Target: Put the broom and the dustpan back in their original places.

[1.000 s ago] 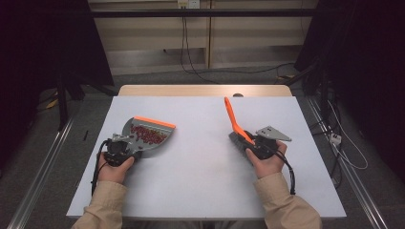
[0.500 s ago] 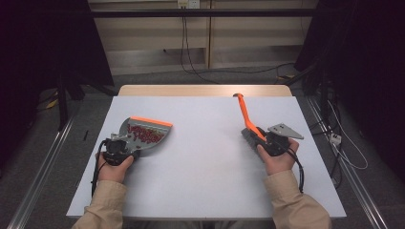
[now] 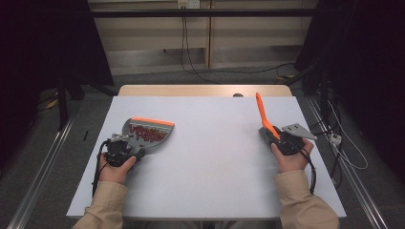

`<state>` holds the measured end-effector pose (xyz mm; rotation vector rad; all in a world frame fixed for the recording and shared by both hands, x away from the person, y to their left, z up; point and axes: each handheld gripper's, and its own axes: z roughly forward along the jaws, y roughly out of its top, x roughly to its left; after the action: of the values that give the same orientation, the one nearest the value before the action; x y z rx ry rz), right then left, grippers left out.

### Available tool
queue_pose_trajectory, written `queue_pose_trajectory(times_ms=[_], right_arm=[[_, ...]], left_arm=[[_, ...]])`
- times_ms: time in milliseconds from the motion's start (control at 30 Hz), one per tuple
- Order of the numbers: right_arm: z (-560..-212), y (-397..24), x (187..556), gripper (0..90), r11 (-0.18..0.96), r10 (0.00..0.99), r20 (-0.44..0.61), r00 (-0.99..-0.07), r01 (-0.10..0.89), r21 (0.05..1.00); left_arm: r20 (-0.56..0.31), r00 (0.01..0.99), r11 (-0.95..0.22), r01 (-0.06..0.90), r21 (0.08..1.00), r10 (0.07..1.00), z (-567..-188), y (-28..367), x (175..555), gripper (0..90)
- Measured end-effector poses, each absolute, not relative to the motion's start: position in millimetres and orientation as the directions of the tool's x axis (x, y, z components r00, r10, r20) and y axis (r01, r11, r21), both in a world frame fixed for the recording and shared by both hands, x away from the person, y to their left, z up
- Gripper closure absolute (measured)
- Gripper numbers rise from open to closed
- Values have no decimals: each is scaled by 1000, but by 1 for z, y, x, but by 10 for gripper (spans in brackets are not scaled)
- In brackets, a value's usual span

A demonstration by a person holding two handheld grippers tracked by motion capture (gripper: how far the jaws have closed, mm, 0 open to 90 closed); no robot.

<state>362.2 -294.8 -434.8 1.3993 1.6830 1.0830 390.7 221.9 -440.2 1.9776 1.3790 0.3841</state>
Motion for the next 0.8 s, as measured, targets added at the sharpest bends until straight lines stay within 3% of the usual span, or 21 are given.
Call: queue_pose_trajectory(times_ms=[267, 800], right_arm=[[-442, -282, 360, 705, 126, 976, -37, -214, 421, 898], [-445, -258, 363, 643, 76, 965, 44, -259, 435, 897]], left_arm=[[-151, 418, -205, 689, 695, 896, -438, 220, 386, 484], [-182, 468, -213, 669, 712, 865, -436, 218, 377, 437]])
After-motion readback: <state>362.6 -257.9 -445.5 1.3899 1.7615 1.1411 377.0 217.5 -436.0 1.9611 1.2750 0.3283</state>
